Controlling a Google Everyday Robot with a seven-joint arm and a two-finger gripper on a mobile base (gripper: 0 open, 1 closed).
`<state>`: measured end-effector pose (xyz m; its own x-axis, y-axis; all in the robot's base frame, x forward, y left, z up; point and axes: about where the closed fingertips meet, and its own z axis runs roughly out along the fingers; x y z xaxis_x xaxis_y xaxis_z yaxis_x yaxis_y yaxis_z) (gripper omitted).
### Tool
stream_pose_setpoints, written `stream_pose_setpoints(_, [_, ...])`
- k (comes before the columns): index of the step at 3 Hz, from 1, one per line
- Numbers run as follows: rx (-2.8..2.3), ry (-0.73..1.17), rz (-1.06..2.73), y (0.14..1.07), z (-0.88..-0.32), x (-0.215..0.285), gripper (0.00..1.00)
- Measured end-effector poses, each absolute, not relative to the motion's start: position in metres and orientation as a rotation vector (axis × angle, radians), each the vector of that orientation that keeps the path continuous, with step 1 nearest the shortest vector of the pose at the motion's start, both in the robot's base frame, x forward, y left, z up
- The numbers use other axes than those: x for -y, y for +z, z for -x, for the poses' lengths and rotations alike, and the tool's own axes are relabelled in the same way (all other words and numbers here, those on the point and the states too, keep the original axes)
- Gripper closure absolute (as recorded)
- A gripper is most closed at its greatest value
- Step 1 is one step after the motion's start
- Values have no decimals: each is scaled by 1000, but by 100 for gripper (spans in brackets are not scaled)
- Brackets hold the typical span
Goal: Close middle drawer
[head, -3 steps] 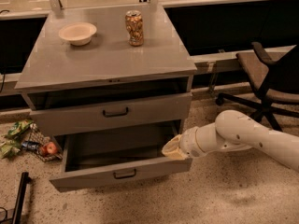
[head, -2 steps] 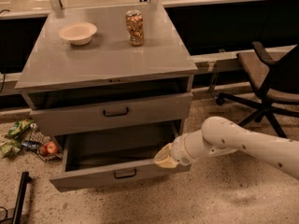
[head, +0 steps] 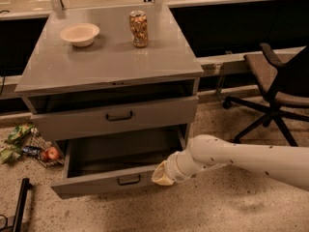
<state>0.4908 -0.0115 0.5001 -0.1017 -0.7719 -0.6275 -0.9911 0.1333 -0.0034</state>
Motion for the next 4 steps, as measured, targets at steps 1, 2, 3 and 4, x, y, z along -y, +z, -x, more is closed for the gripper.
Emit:
stream_pose_setpoints(1, [-1895,496,1713,481,-495,14,100])
stream_pose_setpoints(2, [-1855,462,1758,464,-494,10,100])
stream_pose_setpoints(3, [-1835,396,1806,426,-488,0,100])
stream_pose_setpoints(4, [-1832,395,1803,426,-489,-2,100])
